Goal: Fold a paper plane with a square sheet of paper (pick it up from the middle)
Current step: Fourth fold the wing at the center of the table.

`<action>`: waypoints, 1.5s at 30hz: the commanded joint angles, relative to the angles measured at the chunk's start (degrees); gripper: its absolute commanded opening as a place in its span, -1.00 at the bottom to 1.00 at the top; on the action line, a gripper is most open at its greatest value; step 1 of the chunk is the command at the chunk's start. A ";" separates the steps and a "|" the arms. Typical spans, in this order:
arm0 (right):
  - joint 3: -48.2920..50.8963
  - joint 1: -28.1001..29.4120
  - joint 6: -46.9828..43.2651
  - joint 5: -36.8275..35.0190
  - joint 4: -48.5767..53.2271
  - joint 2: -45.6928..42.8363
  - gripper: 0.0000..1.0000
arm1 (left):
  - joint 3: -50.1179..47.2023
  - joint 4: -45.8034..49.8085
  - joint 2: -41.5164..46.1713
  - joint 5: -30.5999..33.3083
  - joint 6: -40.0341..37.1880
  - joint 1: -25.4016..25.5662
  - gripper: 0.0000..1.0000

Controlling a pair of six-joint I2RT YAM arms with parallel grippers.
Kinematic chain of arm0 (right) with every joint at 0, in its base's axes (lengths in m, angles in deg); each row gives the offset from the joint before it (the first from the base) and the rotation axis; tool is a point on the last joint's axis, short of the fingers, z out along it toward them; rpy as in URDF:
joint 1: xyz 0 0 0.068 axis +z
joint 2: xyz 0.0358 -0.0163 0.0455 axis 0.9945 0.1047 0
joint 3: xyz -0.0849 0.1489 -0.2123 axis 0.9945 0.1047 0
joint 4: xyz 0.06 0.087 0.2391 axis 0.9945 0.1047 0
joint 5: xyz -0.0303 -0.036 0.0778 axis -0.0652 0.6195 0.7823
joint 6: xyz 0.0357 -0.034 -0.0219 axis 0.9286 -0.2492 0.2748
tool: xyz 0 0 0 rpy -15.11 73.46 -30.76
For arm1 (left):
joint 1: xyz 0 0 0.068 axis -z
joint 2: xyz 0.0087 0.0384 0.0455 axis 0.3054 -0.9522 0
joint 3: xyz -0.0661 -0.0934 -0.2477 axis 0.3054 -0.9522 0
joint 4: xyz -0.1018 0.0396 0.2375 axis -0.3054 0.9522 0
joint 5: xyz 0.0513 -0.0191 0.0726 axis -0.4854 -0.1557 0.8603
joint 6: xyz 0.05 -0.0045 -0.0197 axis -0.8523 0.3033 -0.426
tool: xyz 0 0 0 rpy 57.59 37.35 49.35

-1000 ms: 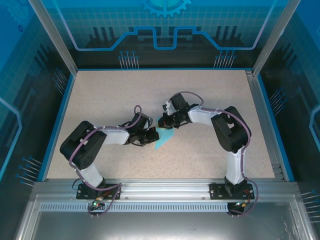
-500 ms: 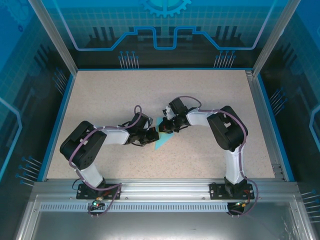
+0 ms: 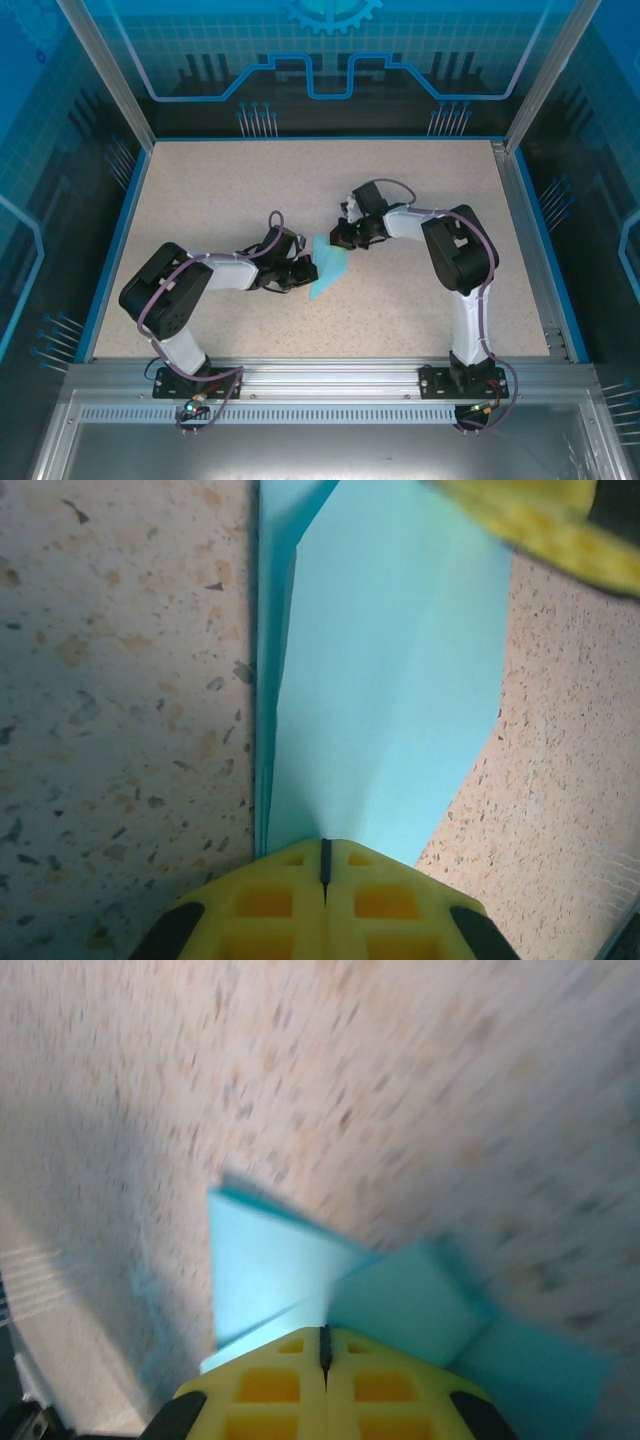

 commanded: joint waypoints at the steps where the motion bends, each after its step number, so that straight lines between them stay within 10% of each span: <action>1: -2.45 -2.56 -1.61 -4.31 2.16 2.85 -0.94 | -4.41 13.80 -2.28 5.06 -1.92 0.09 -1.00; 45: 3.95 -1.58 -1.76 -2.56 -2.74 0.59 -0.93 | -3.89 13.77 -2.14 4.03 -2.66 0.12 -1.00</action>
